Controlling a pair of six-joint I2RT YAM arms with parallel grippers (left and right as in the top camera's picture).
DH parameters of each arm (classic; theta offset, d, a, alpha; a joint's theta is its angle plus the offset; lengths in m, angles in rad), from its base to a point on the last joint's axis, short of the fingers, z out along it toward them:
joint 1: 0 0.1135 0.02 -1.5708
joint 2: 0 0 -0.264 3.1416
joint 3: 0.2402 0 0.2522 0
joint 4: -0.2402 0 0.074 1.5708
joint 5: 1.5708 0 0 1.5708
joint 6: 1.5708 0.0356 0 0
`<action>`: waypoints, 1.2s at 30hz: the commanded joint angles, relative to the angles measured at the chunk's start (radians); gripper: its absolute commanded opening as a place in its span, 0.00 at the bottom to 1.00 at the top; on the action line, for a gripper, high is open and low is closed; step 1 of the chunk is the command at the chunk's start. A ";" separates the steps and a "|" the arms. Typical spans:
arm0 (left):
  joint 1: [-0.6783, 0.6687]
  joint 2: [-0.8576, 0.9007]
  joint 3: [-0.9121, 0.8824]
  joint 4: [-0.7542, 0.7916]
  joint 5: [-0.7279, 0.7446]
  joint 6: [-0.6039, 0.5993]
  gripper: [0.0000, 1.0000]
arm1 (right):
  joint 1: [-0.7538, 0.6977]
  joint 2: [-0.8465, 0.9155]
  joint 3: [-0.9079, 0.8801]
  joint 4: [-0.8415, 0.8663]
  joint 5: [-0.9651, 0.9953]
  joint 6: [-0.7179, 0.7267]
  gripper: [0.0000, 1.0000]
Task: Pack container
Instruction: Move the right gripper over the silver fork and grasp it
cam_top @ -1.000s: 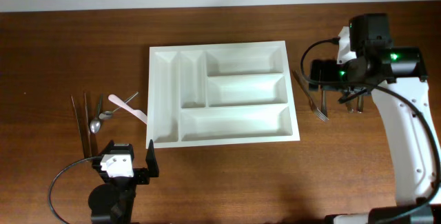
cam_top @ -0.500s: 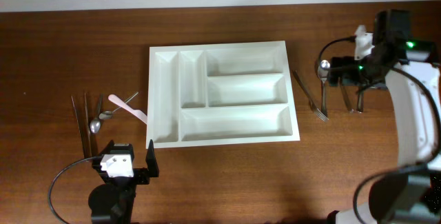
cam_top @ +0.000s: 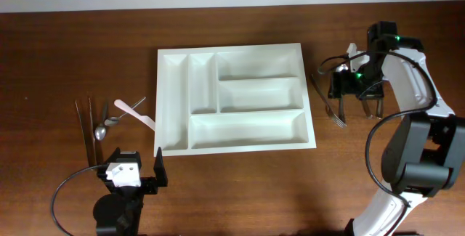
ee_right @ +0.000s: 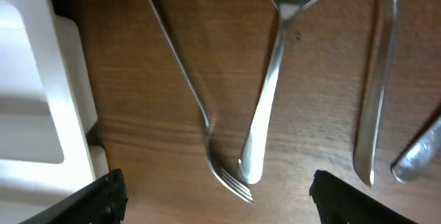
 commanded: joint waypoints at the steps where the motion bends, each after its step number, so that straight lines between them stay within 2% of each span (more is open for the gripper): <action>1: 0.005 -0.007 -0.004 -0.001 0.015 0.015 0.99 | 0.007 0.006 0.017 0.010 -0.048 -0.035 0.85; 9: 0.005 -0.007 -0.004 -0.001 0.015 0.015 0.99 | 0.035 0.008 -0.019 0.030 -0.051 -0.067 0.81; 26: 0.005 -0.007 -0.004 -0.001 0.015 0.015 0.99 | 0.067 0.058 -0.138 0.117 -0.048 -0.037 0.73; 36: 0.005 -0.007 -0.004 -0.001 0.015 0.015 0.99 | 0.067 0.091 -0.142 0.126 -0.032 -0.036 0.59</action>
